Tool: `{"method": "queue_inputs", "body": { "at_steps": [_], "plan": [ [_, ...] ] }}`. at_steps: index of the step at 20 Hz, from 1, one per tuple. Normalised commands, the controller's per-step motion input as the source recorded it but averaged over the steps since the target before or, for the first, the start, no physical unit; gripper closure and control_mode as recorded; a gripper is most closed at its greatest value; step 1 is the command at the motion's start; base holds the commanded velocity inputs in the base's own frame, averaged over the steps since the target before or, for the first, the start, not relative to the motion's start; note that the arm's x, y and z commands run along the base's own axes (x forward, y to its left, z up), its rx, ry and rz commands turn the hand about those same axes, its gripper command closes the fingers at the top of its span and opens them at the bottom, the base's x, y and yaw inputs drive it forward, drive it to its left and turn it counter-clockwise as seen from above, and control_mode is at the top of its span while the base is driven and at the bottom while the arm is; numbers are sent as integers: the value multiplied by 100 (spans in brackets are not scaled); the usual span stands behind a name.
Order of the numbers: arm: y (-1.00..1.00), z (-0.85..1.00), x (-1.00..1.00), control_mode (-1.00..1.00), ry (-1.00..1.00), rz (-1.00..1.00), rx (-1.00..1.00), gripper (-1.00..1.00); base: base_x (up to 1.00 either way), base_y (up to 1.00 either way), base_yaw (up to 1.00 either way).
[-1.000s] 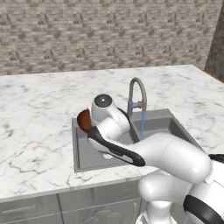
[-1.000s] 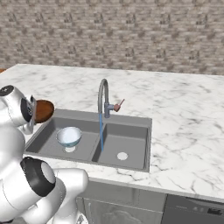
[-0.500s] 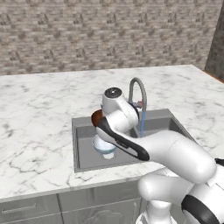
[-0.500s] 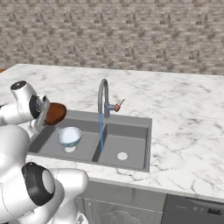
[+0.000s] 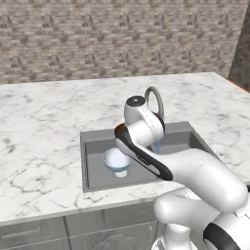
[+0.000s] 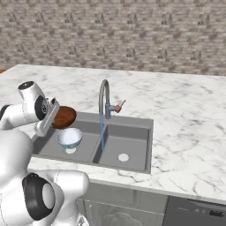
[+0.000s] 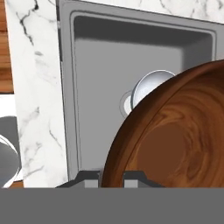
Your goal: Rinse each bowl for a few seconds and place them down in the sink or on the counter.
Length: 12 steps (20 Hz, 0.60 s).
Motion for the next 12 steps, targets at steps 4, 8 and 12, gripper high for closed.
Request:
{"method": "queue_inputs", "body": {
  "at_steps": [4, 8, 12],
  "plan": [
    [-35, 0, -12, -100, 3, -7, 0, 100, 0, 0, 0],
    [-36, 0, 0, -100, 7, -5, 0, 100, 0, 0, 0],
    [-38, 0, 0, -100, 8, -3, 0, 100, 0, 0, 0]
  ]
}}
